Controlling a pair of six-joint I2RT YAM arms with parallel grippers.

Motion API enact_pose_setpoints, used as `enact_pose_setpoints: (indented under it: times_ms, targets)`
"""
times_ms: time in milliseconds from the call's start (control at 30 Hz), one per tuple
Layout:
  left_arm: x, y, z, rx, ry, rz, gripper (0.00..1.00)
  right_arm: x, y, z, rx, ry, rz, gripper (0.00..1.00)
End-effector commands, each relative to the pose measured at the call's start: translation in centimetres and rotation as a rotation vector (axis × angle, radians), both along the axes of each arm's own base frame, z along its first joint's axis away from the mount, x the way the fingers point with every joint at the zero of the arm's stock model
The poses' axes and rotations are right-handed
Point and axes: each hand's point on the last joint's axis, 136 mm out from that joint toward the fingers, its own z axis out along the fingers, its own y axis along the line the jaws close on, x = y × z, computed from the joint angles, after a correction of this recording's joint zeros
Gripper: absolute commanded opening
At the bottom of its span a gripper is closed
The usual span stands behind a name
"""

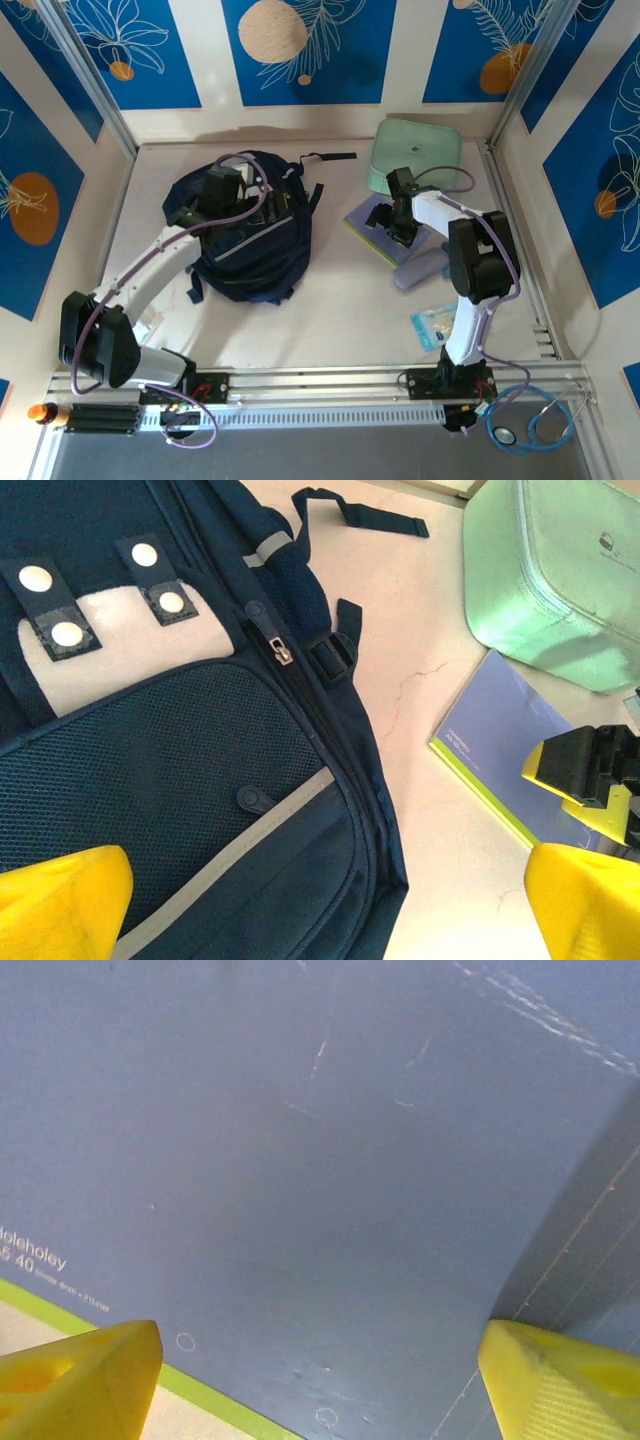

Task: Pack the student bag
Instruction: Rotate the book at the center of the table.

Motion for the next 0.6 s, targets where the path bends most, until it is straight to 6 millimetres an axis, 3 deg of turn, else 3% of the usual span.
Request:
enact_pose_setpoints:
  times_ms: [0,200,333,433,567]
  targets:
    - [0.0,-0.8,-0.4,-0.06,0.011,-0.01,1.0,-3.6,3.0,-1.2,0.108,0.12,0.011,0.83]
    - [0.2,-3.4,-0.8,-0.148,0.034,-0.045,1.0,-5.2,9.1,0.1,0.307,0.127,0.039,0.8]
    - [0.3,-6.5,-2.1,-0.242,0.072,-0.073,1.0,-5.3,12.7,1.6,0.425,0.092,0.032,0.8]
    - [0.3,-8.8,-3.2,-0.284,0.115,-0.101,0.99,-4.4,12.4,3.5,0.419,0.019,0.031,0.79]
    - [0.0,-11.6,-4.3,-0.271,0.157,-0.147,0.97,-3.0,8.7,5.6,0.301,-0.072,0.037,0.78]
